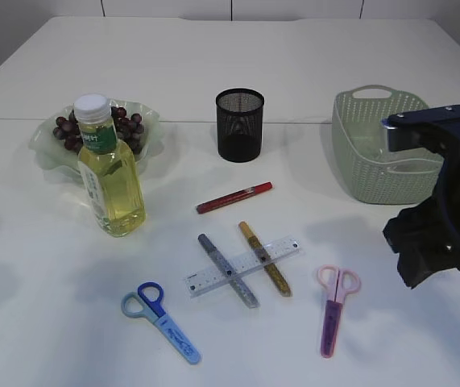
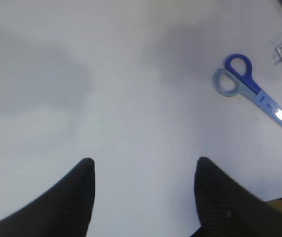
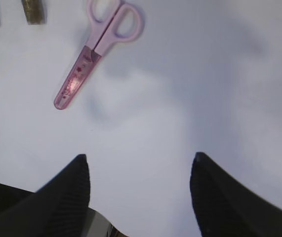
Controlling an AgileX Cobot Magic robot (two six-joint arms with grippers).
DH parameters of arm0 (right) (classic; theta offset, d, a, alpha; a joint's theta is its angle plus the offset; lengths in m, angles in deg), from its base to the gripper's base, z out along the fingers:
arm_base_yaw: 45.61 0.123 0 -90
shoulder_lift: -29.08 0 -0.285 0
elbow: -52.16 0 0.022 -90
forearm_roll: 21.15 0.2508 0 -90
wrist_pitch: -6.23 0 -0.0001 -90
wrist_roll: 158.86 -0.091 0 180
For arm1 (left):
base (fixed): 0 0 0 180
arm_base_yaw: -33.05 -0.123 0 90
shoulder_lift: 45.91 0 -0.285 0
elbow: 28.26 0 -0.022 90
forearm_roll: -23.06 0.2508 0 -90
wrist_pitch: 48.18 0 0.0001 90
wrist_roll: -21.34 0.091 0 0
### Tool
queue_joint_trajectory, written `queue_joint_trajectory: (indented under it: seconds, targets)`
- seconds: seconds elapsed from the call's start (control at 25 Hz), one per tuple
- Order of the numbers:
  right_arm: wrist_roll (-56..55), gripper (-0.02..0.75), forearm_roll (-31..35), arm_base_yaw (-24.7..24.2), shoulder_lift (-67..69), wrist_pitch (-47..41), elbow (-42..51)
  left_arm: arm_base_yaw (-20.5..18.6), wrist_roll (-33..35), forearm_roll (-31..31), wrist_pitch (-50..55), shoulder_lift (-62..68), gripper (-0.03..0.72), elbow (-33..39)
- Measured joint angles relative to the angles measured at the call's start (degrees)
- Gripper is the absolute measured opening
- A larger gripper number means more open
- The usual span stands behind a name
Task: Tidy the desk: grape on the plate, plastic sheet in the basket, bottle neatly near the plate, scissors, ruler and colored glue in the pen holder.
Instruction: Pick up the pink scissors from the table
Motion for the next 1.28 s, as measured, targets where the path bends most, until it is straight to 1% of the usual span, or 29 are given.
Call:
queue_joint_trajectory:
  seconds: [0.16,0.44,0.68,0.8,0.92,1.28]
  targets:
    - [-3.2,0.498,0.4,0.0,0.0,0.6,0.0,0.0,0.1,-0.7,1.0,0.0,0.466,0.0]
    - [-17.8,0.497,5.5,0.1,1.7,4.0,0.0,0.0,0.6,-4.9,0.6,0.0,0.467,0.0]
    - [-33.2,0.497,4.6,2.1,8.3,6.4,0.0,0.0,0.6,-5.7,0.9,0.0,0.467,0.0]
    - [-37.9,0.497,4.8,3.3,12.4,8.1,-0.4,0.0,0.6,-5.9,0.9,0.0,0.467,0.0]
    - [-39.4,0.496,6.0,3.3,16.4,8.7,-1.4,0.0,0.6,-5.9,0.9,0.0,0.467,0.0]
    - [-39.3,0.496,5.8,3.3,24.3,8.9,-9.6,0.0,0.6,-6.0,0.9,0.0,0.467,0.0]
